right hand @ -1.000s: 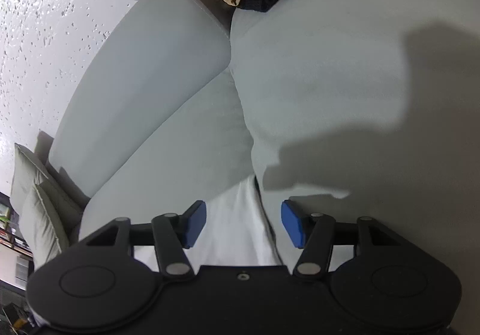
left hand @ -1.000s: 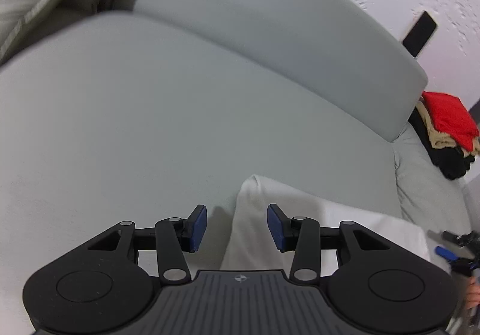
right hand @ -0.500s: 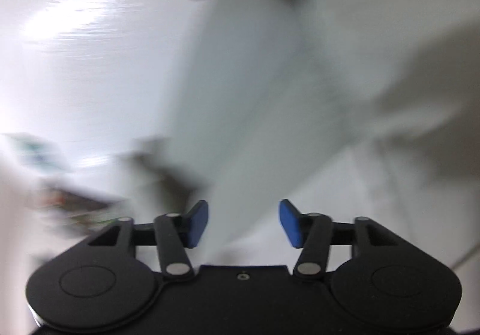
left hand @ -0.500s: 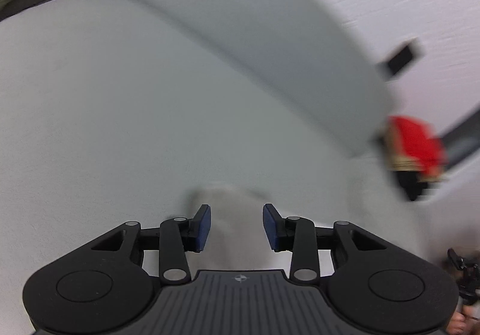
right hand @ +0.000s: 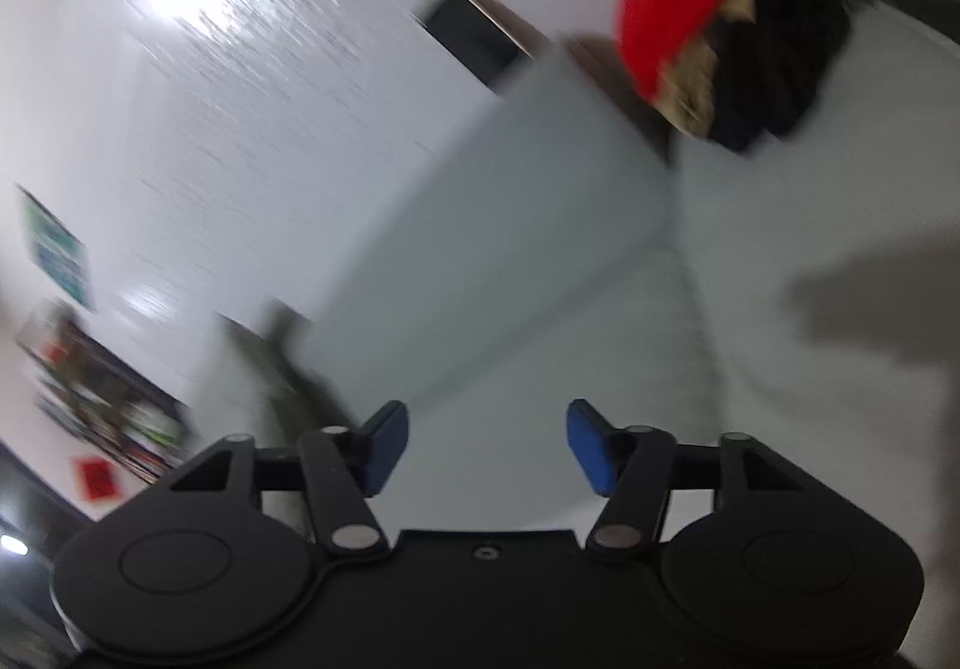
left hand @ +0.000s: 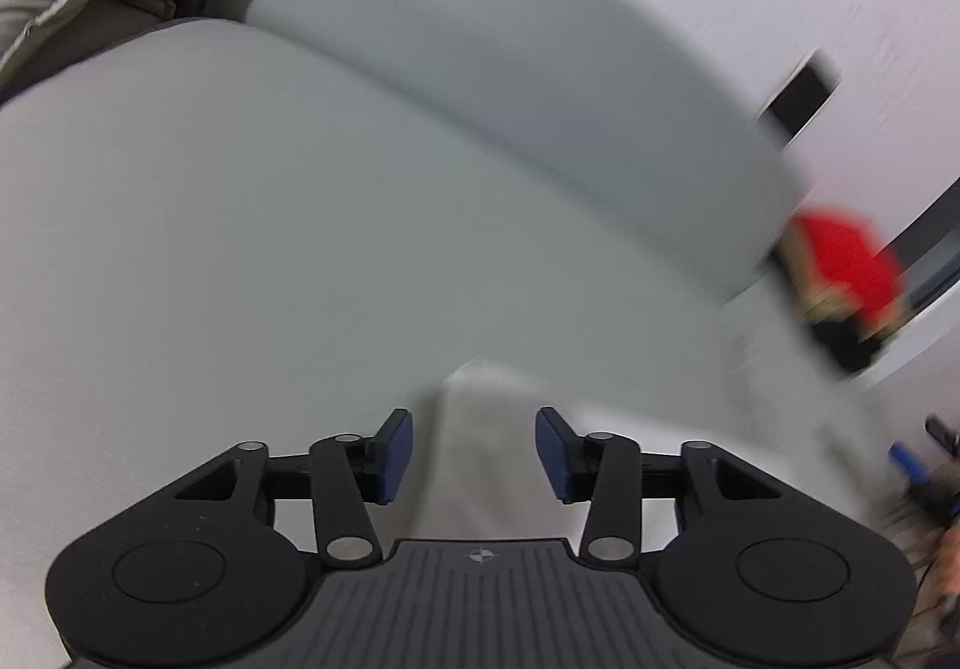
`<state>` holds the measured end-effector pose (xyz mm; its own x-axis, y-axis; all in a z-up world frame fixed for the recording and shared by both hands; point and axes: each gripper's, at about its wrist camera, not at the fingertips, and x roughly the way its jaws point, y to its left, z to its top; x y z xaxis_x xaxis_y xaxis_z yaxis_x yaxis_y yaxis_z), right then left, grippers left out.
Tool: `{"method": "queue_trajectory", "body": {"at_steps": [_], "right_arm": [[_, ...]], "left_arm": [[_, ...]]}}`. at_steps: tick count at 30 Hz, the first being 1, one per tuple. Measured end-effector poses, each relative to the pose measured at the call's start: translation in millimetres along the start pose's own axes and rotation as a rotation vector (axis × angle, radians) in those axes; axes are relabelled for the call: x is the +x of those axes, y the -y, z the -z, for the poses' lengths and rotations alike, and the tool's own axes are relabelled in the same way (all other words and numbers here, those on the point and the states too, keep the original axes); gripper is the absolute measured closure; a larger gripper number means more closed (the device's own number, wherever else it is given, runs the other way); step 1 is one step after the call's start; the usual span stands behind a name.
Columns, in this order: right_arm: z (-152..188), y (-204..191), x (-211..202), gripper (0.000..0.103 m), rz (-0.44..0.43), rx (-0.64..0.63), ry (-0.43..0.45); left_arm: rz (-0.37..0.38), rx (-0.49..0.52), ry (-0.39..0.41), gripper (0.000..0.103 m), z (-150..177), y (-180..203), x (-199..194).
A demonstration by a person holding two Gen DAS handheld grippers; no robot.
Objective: Fold clothes
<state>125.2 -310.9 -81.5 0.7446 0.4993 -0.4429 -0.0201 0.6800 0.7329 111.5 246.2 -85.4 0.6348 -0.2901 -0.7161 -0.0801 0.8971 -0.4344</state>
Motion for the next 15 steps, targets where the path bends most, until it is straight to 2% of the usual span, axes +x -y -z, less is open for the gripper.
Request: {"method": "queue_trajectory", "body": {"at_steps": [2, 3, 5, 8, 10, 15], "right_arm": [[14, 19, 24, 0.056, 0.118, 0.003, -0.066], [21, 29, 34, 0.06, 0.174, 0.011, -0.098], [27, 36, 50, 0.06, 0.261, -0.008, -0.152], [27, 33, 55, 0.06, 0.298, -0.067, -0.153], [26, 38, 56, 0.06, 0.314, -0.048, -0.164], [24, 40, 66, 0.062, 0.342, -0.044, -0.191]], "left_arm": [[-0.036, 0.002, -0.007, 0.063, -1, 3, 8], [-0.042, -0.011, -0.006, 0.063, -2, 1, 11], [-0.039, -0.055, 0.002, 0.063, -2, -6, 12], [-0.024, -0.107, -0.011, 0.065, -4, -13, 19], [-0.015, -0.111, -0.025, 0.07, -3, -14, 23], [0.0, -0.148, -0.04, 0.07, -3, -21, 28]]}}
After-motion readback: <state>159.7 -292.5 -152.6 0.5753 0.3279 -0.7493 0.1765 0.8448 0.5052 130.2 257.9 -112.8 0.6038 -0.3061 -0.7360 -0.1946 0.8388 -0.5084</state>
